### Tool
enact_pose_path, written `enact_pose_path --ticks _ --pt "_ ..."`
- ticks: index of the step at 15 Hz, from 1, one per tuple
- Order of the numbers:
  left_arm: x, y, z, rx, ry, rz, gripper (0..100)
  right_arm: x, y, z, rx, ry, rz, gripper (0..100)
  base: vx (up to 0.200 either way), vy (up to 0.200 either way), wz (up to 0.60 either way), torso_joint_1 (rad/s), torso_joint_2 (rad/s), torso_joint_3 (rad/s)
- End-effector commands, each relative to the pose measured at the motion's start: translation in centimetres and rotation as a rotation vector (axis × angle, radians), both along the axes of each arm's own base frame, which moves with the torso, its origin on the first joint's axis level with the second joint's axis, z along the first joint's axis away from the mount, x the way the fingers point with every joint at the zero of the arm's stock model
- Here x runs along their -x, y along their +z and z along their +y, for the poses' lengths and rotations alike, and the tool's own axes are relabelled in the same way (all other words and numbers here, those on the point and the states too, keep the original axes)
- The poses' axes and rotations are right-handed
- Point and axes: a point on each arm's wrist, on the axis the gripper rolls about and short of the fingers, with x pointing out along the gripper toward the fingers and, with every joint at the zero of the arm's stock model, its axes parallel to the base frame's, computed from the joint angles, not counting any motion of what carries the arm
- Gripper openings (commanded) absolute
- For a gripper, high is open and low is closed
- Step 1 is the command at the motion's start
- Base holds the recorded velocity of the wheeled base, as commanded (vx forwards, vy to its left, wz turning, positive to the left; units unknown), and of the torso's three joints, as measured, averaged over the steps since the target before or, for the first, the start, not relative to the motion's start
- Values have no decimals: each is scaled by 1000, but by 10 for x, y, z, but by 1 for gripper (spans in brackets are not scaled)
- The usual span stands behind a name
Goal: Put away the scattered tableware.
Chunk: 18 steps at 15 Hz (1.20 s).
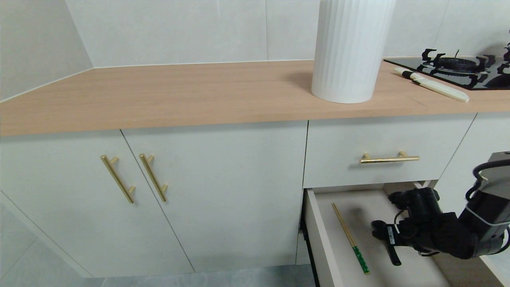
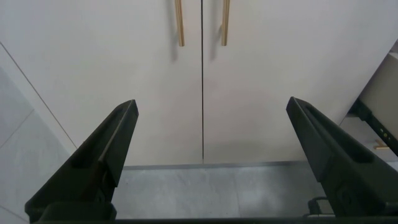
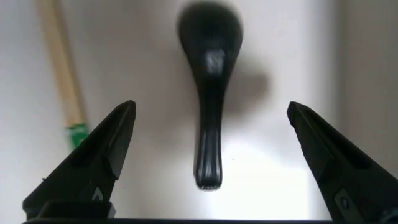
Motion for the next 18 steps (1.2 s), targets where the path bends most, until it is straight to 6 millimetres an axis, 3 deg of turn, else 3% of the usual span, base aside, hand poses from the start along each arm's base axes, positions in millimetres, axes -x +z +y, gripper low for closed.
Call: enact_pose_path --ticks 1,6,9,11,18 --pt "0 0 0 0 1 1 100 13 52 -1 -18 1 -133 100 0 0 0 0 0 0" --pt "0 0 0 0 1 1 100 58 139 -6 -48 27 -188 100 0 0 0 0 0 0" --pt "0 0 0 0 1 1 100 86 177 -8 -58 49 -47 100 0 0 0 0 0 0" --pt "0 0 0 0 1 1 100 97 190 -7 -130 118 27 100 0 0 0 0 0 0" --pt "0 0 0 1 1 1 100 100 188 -4 -131 142 46 100 -29 0 0 0 1 1"
